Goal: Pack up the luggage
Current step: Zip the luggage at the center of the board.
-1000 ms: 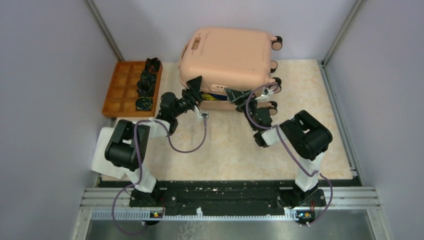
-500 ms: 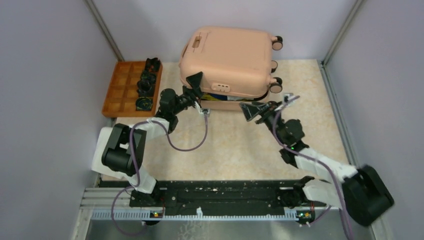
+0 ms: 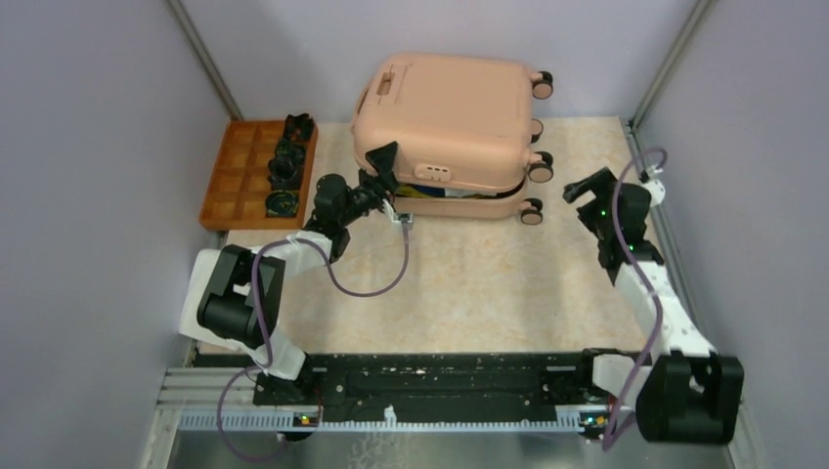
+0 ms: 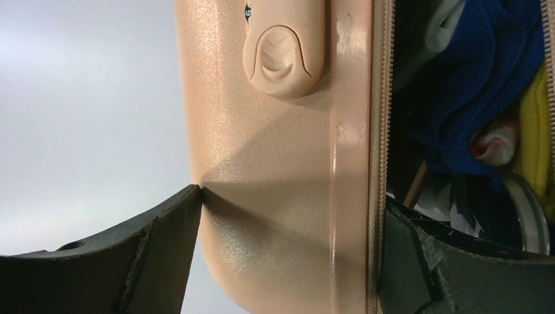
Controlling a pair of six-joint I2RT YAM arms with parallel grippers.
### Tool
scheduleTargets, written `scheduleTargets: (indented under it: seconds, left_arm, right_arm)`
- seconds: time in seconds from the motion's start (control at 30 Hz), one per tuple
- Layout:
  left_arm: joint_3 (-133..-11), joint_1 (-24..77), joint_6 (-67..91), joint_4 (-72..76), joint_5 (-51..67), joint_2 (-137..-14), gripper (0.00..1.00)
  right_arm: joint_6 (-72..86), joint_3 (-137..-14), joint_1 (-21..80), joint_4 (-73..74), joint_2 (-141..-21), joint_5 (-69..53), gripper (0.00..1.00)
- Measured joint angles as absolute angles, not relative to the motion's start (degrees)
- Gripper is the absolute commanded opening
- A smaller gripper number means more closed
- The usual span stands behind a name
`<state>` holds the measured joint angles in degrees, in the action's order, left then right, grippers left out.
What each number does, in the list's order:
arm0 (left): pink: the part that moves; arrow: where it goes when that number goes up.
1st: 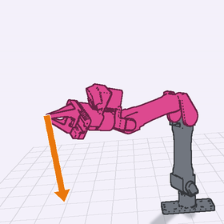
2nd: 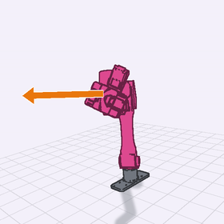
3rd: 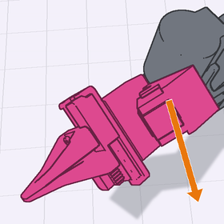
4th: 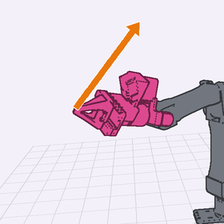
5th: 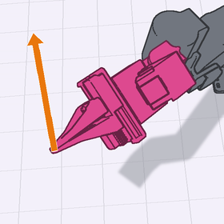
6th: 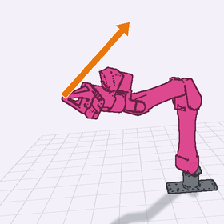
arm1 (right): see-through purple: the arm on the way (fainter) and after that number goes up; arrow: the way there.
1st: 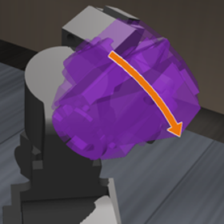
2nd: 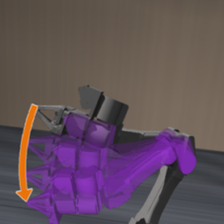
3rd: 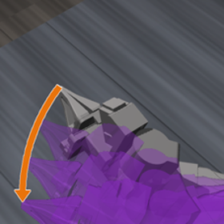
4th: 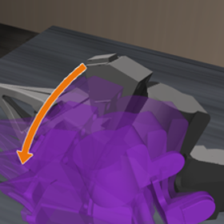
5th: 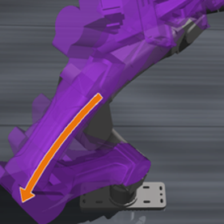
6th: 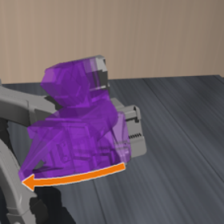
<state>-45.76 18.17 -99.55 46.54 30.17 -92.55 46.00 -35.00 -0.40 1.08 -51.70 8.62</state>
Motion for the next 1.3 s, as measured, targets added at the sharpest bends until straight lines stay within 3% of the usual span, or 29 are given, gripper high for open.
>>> scheduleTargets:
  seconds: [0.1, 0.37, 0.5, 0.53, 0.57, 0.63, 0.8, 1.13, 1.3]
  left_arm:
    - [-45.76, 19.07, -98.91, 44.45, 28.6, -91.33, 0.84]
    - [-45.71, 20.86, -97.06, 39.44, 25.63, -88.6, 0.82]
    - [-45.63, 21.1, -95.42, 37.93, 24.51, -88.07, 0.81]
    - [-45.63, 21.12, -95.2, 37.3, 24.29, -88.01, 0.8]
    - [-45.63, 21.12, -95.04, 37.1, 24.12, -87.99, 0.8]
    - [-45.63, 21.17, -94.96, 37.1, 23.99, -87.96, 0.8]
    - [-45.56, 21.67, -94.78, 37.08, 23.51, -87.83, 0.8]
    - [-45.54, 23.35, -94.45, 37.47, 20.88, -87.79, 0.76]
    - [-45.54, 23.42, -94.59, 37.43, 19.94, -87.79, 0.73]
  right_arm:
    - [43.92, -40.64, -2.5, 3.51, -64.31, 3.01, 0.93]
    - [24.1, -46.09, -2.81, 3.99, -69.56, -4.75, 0.89]
    - [21.89, -46.48, -4.14, -3.05, -75.07, -9.72, 0.58]
    - [23.66, -47.13, -5.37, -4.23, -77.87, -11.38, 0.5]
    - [27.44, -48.03, -7.29, -6.57, -81.91, -13.65, 0.36]
    - [33.32, -48.97, -9.69, -10.5, -88.58, -17.12, 0.21]
    - [44.82, -54.0, -9.65, -13.08, -103.15, -22.79, 0.19]
    - [48.69, -62.94, -2.09, -16.75, -110.04, -25.67, 0.15]
    - [53.39, -60.71, -0.69, -22.5, -112.57, -23.0, 0.14]
